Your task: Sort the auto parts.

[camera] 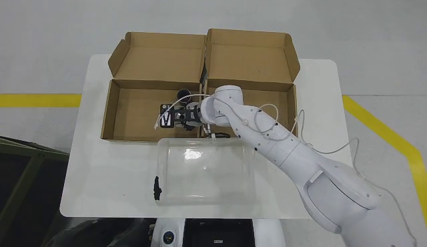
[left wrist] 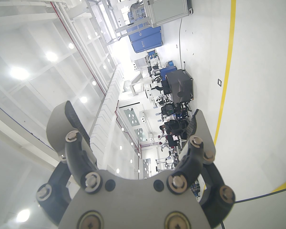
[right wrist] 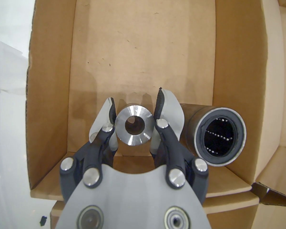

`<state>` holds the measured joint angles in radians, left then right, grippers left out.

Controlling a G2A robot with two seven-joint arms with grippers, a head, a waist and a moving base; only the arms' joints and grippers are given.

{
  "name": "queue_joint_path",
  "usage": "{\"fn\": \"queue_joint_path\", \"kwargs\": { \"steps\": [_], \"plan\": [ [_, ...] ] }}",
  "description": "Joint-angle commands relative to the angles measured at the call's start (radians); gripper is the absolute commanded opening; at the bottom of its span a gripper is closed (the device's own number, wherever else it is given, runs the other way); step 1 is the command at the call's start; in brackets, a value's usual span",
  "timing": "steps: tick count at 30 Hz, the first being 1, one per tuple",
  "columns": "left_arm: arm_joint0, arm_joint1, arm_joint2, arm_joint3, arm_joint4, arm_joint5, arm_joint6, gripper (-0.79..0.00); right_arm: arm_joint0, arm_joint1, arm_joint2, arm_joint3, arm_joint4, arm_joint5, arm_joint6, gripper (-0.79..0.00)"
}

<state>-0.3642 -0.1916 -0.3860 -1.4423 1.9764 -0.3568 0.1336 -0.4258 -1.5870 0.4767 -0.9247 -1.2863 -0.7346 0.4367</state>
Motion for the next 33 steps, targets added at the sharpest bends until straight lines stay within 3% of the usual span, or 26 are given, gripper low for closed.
{"fn": "queue_joint_path", "kwargs": {
  "steps": [1, 20, 33],
  "plan": [
    [0.0, 0.0, 0.0, 0.0, 0.0, 0.0, 0.0, 0.0, -0.003, 0.001, 0.008, -0.007, -0.001, -0.002, 0.001, -0.465],
    [0.0, 0.0, 0.0, 0.0, 0.0, 0.0, 0.0, 0.0, -0.075, 0.05, 0.146, -0.275, -0.006, -0.044, -0.049, -0.434],
    [0.0, 0.0, 0.0, 0.0, 0.0, 0.0, 0.0, 0.0, -0.293, 0.139, 0.347, -0.6, -0.025, -0.08, -0.021, -0.422]
  ]
}}
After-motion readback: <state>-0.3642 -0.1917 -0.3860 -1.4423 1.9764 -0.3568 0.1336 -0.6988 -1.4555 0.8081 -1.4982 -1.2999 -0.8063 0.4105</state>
